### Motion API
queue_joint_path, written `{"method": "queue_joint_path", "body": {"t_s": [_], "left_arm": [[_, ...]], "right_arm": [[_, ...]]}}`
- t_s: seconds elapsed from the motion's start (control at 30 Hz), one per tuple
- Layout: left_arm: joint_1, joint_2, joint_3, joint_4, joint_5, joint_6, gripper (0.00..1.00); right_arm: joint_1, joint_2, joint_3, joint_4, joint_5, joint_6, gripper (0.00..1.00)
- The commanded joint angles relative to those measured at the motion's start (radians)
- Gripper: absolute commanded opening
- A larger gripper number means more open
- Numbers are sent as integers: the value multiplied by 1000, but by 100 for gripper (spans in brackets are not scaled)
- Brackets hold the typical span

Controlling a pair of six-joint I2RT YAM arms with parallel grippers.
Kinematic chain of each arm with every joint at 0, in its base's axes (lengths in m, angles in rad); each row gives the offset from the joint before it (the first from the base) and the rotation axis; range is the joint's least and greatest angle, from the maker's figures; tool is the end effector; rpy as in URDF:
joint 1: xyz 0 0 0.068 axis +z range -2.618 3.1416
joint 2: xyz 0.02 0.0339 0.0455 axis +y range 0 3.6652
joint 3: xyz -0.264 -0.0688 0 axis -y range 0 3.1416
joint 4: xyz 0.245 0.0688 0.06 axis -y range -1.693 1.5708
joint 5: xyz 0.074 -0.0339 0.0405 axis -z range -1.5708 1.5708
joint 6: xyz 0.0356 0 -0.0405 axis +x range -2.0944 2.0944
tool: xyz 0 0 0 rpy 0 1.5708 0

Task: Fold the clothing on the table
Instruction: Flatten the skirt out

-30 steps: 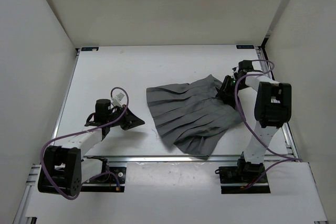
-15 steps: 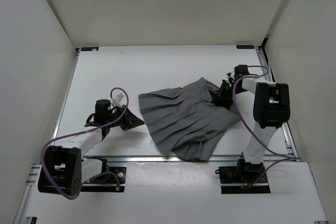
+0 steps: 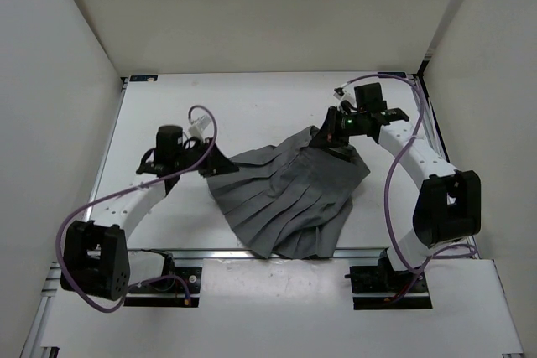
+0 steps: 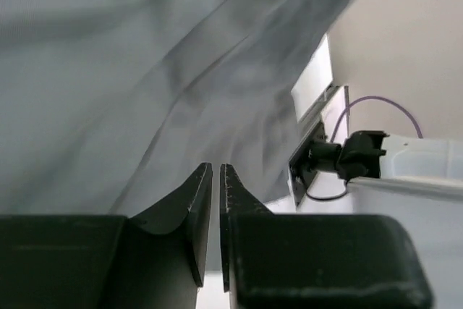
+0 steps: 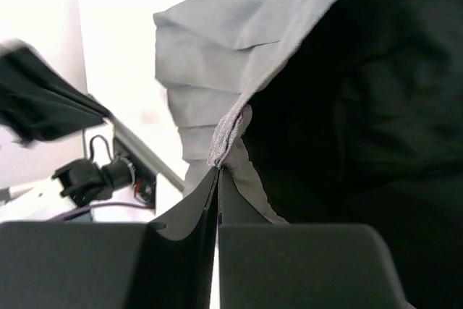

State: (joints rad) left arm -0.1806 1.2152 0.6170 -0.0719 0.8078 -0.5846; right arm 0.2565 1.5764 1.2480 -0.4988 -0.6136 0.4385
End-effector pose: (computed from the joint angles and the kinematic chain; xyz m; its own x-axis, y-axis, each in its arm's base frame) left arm 0.2331 -0.0687 0.2114 -0.8855 -0.2260 -0.4059 0.2311 0.5437 -0.8069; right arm 0.3261 0.1067 0.2794 -0.8928 0.1247 -0.4329 -0.2269 0.7058 0.6711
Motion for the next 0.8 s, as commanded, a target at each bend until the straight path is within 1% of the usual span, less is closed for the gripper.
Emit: {"method": "queue_joint_path", "body": {"t_s": [0.0,0.03,0.07,0.1,0.13,0.23,0.27,0.3,0.37,0.4,0.47,0.57,0.63,0.77], "left_arm": [[-80,41,235,-179,-36,280,23],[-94,50,286,-196,-56,334,25],[-115,79,302,-219,-77,353,31],[-132,107,332,-218,-79,373,40],[-138,112,336,-192,-72,387,41],[-207,139,308,-45,-26,373,42],[-230,145,296,-16,-42,377,42],[-246,145,291,-6,-50,397,42],[-281,161,296,-14,-113,440,43],[-286,167,300,-20,-125,471,45],[-289,190,308,-9,-122,470,45],[-277,220,325,108,-87,418,46],[-275,240,337,158,-76,376,46],[-296,309,421,153,-85,410,47]], "right_arm": [[20,2,48,-36,-61,28,0],[21,5,54,-44,-72,26,0],[30,5,68,-44,-72,29,0],[38,5,77,-47,-64,34,0],[46,7,94,-47,-77,37,0],[55,31,135,-58,-83,42,1],[56,36,171,-76,-81,48,0],[50,40,203,-93,-86,37,0],[55,51,246,-102,-98,37,0],[46,57,266,-103,-104,42,0],[50,66,291,-101,-121,49,0],[56,92,310,-110,-150,55,0],[59,94,318,-112,-152,52,0],[66,117,324,-133,-172,46,0]]}}
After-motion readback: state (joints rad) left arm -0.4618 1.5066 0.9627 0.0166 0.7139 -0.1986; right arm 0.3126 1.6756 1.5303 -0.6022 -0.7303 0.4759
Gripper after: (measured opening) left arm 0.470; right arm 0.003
